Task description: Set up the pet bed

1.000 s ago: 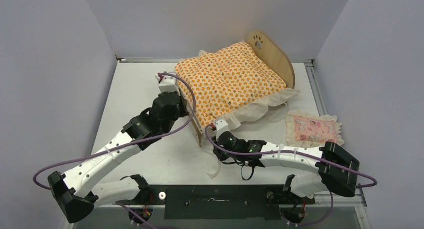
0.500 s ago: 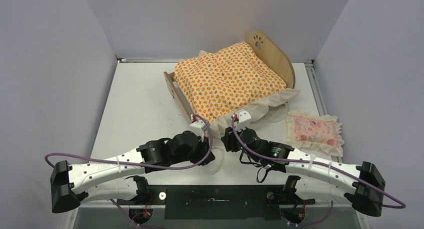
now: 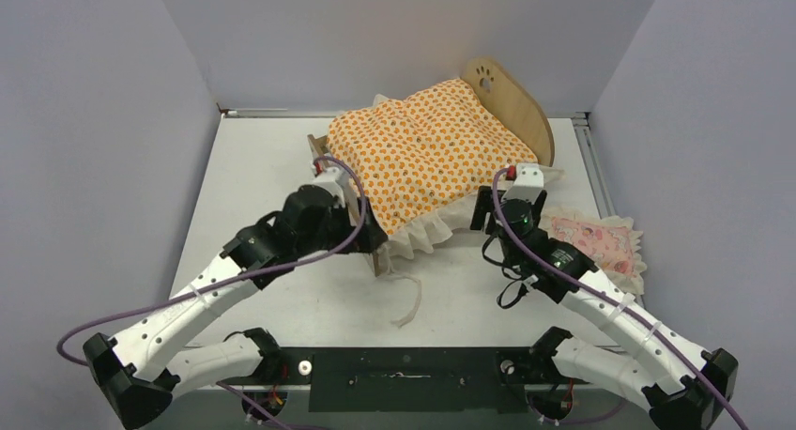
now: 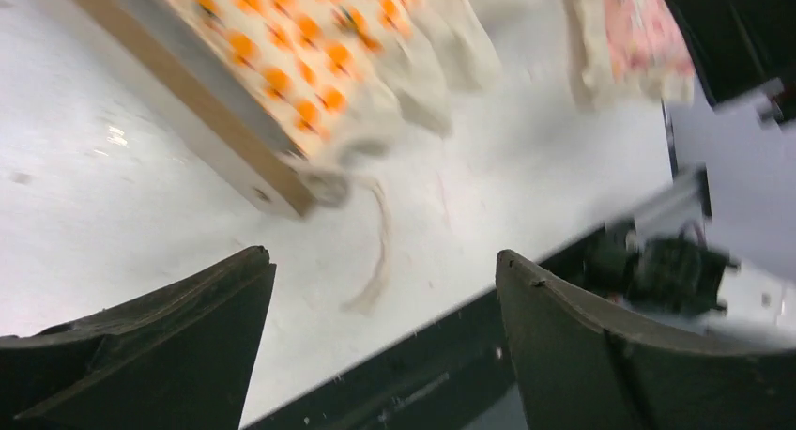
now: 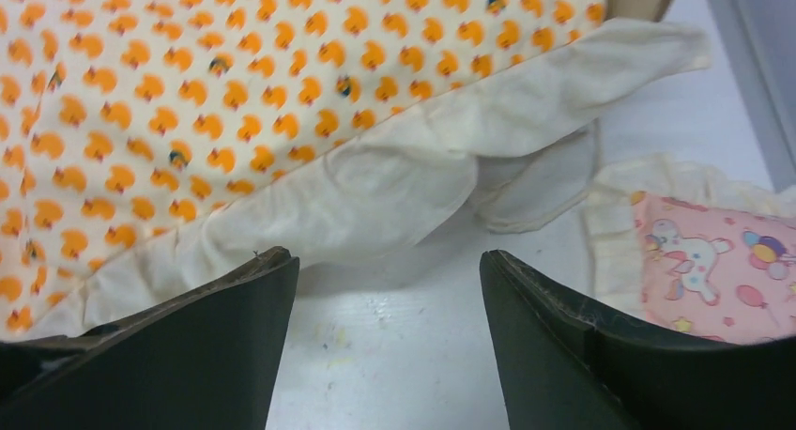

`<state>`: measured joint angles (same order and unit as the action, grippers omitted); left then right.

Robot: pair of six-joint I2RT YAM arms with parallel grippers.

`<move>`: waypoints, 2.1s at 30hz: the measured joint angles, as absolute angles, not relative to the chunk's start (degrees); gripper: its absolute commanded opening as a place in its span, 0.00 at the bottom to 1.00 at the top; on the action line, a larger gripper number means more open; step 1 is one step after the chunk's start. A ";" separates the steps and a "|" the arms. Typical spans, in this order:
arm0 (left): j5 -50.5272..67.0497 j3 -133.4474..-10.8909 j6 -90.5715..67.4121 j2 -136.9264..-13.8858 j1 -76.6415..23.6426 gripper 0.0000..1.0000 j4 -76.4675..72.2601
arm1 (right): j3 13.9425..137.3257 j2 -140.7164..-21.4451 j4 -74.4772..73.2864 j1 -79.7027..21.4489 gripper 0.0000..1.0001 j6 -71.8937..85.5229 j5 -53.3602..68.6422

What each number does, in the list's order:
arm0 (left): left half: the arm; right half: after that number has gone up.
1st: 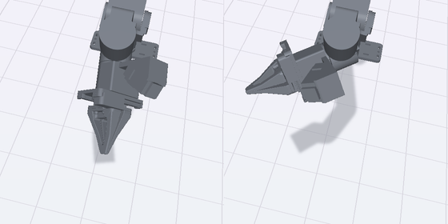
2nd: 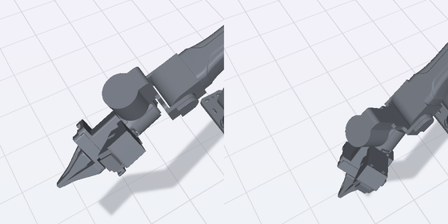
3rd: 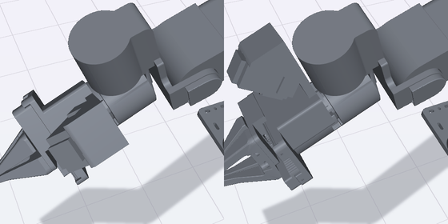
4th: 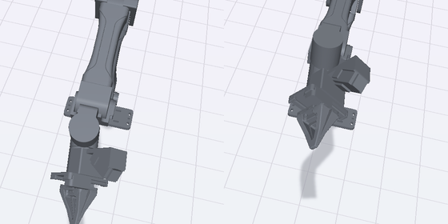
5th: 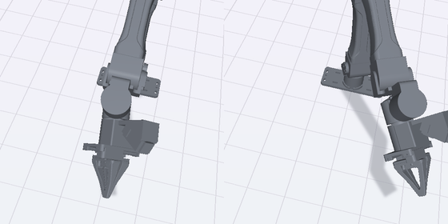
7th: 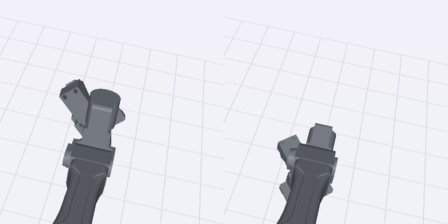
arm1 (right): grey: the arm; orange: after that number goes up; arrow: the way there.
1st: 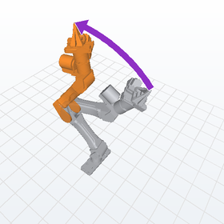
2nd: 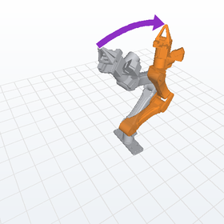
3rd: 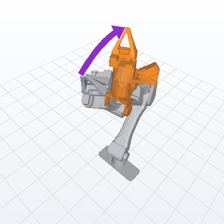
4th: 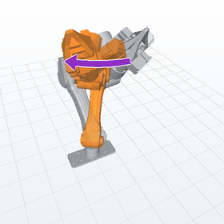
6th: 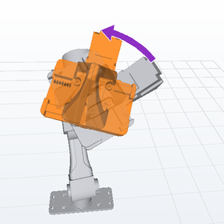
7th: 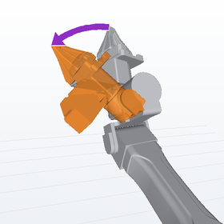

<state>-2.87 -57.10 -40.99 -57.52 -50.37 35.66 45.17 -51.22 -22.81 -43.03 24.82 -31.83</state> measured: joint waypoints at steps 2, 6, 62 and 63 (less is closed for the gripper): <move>-2.79 -59.90 -39.51 -58.76 -43.07 0.87 36.32 | 47.64 -51.94 -23.44 -39.66 0.74 24.38 -32.16; -2.92 -63.79 -37.15 -64.53 -30.83 0.85 37.06 | 51.09 -53.89 -24.36 -33.74 0.77 24.27 -32.14; -8.64 -58.15 -41.41 -79.79 -21.65 0.04 18.98 | 55.92 -83.79 -6.50 -55.61 0.05 26.52 6.94; -8.69 -58.15 -41.41 -79.79 -21.65 0.04 18.98 | 55.92 -83.81 -6.48 -55.64 0.05 26.46 7.09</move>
